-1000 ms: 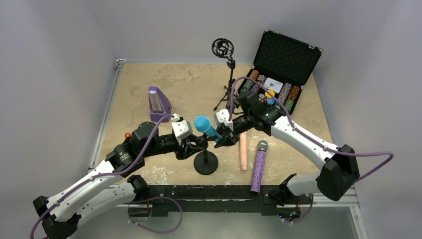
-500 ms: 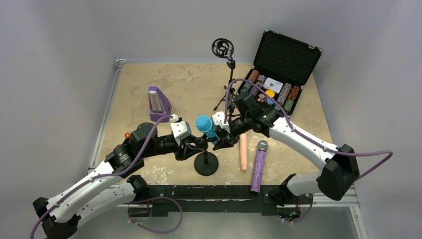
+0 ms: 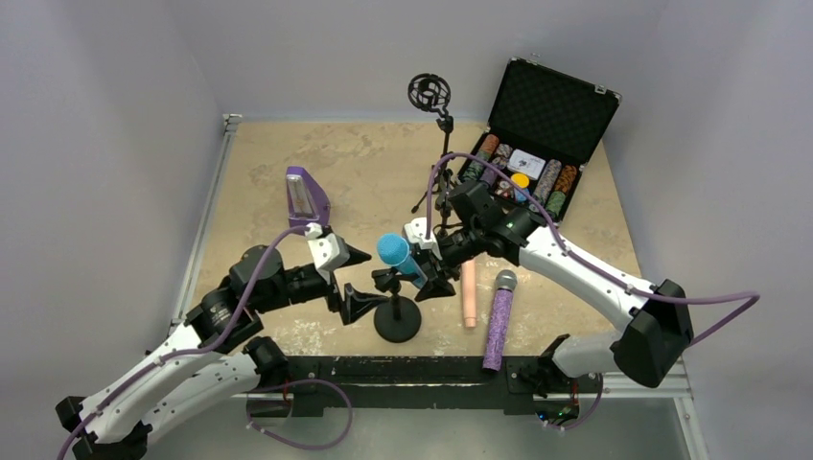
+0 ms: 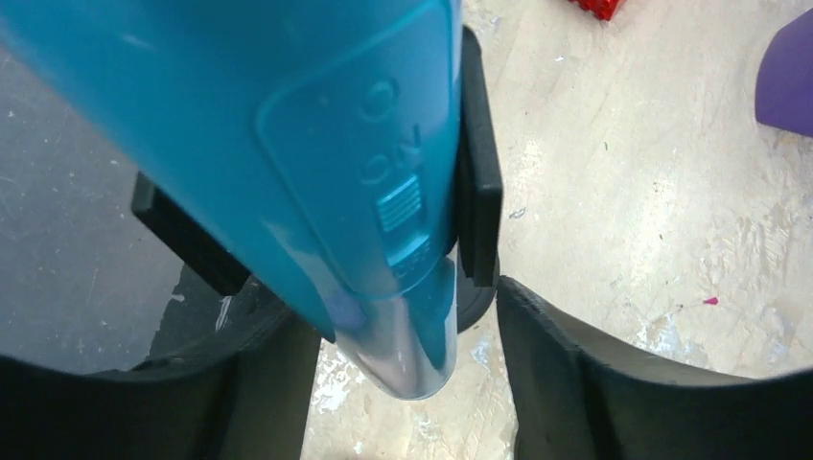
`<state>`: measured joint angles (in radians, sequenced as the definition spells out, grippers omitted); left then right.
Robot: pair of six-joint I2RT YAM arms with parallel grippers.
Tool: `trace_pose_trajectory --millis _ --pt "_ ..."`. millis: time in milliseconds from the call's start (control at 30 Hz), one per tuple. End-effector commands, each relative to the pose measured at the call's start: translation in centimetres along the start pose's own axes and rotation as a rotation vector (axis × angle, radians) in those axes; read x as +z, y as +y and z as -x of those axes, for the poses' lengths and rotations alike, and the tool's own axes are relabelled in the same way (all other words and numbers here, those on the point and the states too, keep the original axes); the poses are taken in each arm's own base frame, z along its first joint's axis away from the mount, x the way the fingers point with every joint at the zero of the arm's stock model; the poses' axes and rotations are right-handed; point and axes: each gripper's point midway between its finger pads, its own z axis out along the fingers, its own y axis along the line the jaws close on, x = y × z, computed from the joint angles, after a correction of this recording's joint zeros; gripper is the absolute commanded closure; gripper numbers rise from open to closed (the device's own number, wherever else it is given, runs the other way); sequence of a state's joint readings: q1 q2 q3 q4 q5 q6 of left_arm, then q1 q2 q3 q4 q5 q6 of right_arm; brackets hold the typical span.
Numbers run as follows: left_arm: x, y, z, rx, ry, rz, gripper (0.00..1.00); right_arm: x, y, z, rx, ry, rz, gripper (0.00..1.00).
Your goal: Attach the microphones to the stand
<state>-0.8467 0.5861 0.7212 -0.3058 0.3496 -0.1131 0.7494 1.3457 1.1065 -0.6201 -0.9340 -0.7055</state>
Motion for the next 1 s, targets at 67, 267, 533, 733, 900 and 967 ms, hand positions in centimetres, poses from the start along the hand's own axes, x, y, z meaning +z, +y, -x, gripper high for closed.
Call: trace_pose_trajectory --millis 67,267,533,733,900,967 --pt "-0.9 -0.7 0.7 0.035 -0.051 -0.025 0.01 -2.1 1.2 2.0 -0.028 -0.047 0.001 0.23" --pt "-0.9 -1.7 1.8 0.18 -0.073 -0.109 0.01 -3.4 2.6 2.5 -0.084 -0.056 0.032 0.18" --pt "1.2 -1.5 3.9 0.289 -0.025 -0.163 0.01 -4.9 3.1 2.2 -0.086 -0.068 0.002 0.17" --pt "2.7 -1.2 4.2 0.257 -0.028 -0.171 0.01 -6.0 3.8 1.9 -0.073 -0.089 -0.017 0.17" --pt "3.6 -0.9 4.9 0.218 -0.086 -0.149 0.05 -6.5 4.1 2.0 -0.07 -0.12 -0.031 0.17" --pt "3.9 -0.7 5.1 0.201 -0.113 -0.142 0.08 -6.6 4.3 2.1 -0.071 -0.135 -0.029 0.17"
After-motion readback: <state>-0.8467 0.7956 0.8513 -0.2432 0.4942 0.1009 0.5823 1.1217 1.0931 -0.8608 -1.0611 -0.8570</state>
